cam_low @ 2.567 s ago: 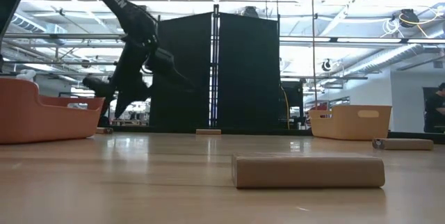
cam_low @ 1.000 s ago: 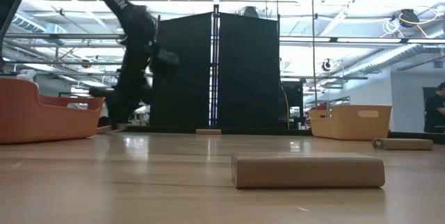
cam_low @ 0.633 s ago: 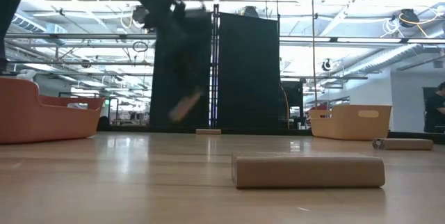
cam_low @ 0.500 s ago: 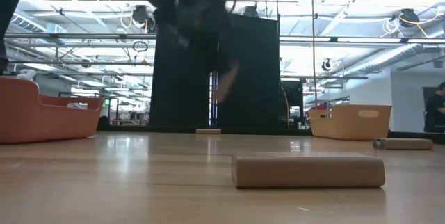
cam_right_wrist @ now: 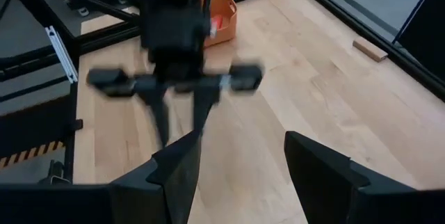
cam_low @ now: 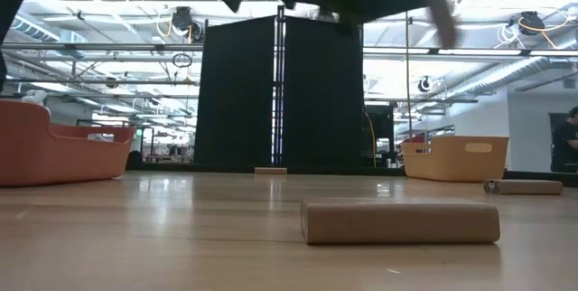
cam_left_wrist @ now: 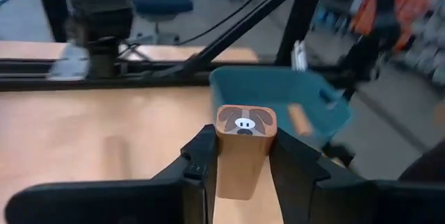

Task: Sort blocks
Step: Put the brown block into the blue bin

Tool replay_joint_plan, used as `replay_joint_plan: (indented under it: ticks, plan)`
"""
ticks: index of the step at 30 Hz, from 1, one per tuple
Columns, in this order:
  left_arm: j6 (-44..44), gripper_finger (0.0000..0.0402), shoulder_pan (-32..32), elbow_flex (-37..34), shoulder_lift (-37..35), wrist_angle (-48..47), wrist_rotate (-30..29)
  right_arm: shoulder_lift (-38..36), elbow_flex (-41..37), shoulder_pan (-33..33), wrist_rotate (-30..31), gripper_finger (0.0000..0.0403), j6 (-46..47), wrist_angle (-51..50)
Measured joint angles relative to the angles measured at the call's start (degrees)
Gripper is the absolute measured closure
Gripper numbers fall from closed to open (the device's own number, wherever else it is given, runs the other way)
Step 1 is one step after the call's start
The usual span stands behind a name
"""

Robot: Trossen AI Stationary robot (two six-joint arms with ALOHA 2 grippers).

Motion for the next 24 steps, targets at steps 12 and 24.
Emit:
replay_joint_plan:
  ticks: [12,24]
  plan:
    - [-13.92,0.0305,-7.64,15.7,22.94,23.38,-13.31,0.0,0.0,0.02,-7.57,0.0202,-5.57,1.08]
    - [-16.44,0.0304,-7.9,41.32,39.2,16.66,-6.82,0.0,0.0,0.02,-10.44,0.0202,-6.02,1.09]
